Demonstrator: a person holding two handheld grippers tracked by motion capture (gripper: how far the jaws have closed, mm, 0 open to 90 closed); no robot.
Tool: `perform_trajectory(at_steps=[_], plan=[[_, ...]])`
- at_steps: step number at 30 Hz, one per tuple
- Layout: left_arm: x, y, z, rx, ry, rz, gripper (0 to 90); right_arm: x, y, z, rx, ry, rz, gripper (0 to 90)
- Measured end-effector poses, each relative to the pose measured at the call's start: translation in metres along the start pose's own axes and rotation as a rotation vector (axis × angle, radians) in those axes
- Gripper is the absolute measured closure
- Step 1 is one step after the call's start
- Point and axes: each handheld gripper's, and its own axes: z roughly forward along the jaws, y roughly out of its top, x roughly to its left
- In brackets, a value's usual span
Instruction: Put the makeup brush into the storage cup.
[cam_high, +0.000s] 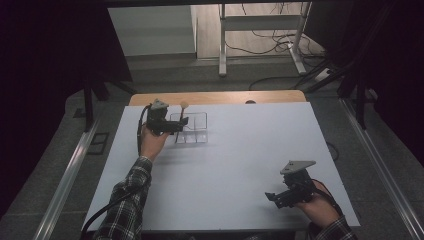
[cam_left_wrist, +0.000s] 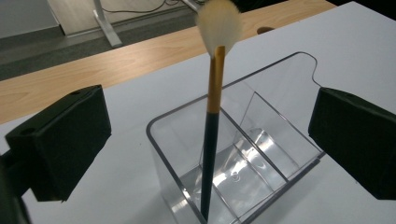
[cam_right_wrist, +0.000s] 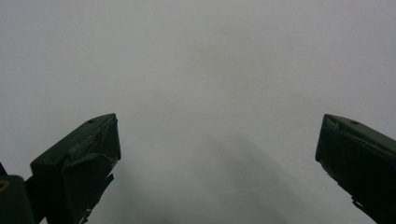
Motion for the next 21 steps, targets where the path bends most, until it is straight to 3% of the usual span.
perform_trajectory(at_steps=[10,21], plan=[[-0.0004,0.0021,-0.0049,-0.003,-0.001,0.014,0.0,-0.0001,0.0,0.0001,-0.001,-0.002,-0.005,0.2],[-0.002,0.0002,-0.0099,0.013,-0.033,0.042,0.0,0.0005,0.0002,0.0002,0.0,-0.001,-0.003,0.2]])
